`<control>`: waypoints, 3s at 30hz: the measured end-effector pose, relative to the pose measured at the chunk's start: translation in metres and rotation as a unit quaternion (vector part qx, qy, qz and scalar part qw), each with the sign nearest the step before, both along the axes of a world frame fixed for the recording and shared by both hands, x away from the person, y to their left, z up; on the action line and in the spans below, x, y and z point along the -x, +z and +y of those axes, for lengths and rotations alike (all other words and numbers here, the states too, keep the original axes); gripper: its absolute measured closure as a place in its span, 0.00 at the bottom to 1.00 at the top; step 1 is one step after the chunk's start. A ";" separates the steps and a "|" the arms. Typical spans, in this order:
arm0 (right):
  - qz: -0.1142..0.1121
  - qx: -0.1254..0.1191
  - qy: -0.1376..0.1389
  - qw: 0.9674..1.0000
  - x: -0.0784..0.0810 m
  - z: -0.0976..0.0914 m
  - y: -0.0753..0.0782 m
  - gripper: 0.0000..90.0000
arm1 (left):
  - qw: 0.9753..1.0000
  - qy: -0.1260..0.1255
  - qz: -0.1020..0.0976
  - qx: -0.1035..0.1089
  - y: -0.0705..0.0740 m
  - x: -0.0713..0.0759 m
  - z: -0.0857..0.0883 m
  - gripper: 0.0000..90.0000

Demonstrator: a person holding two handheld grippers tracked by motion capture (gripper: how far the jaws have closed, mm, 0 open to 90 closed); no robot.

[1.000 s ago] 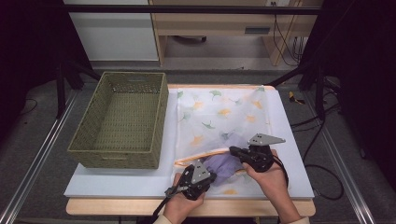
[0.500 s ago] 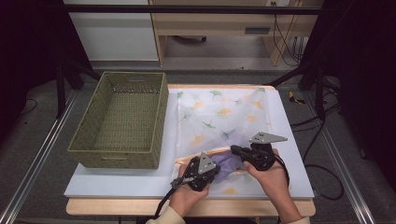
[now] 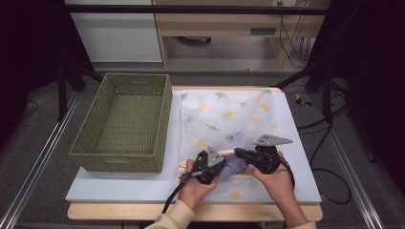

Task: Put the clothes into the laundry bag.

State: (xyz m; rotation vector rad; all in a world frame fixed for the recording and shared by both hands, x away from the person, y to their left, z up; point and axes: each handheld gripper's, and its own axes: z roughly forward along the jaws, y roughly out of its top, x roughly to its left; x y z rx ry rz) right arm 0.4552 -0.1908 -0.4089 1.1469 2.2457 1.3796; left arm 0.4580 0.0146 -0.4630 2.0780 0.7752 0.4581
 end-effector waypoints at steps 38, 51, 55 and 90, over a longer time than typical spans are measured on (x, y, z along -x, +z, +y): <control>0.006 0.000 -0.003 1.000 -0.003 -0.003 -0.002 0.99 | 0.999 -0.019 0.034 -0.021 -0.005 0.001 -0.001 1.00; 0.005 0.010 -0.003 1.000 -0.007 0.000 -0.006 0.99 | 1.000 0.018 0.012 -0.011 -0.010 -0.023 -0.014 1.00; 0.006 0.010 -0.005 1.000 -0.008 0.001 -0.007 0.99 | 1.000 0.027 0.009 -0.007 -0.011 -0.028 -0.015 1.00; 0.008 0.023 -0.015 1.000 -0.014 0.004 -0.014 0.99 | 0.997 0.079 -0.014 -0.001 -0.016 -0.060 -0.032 1.00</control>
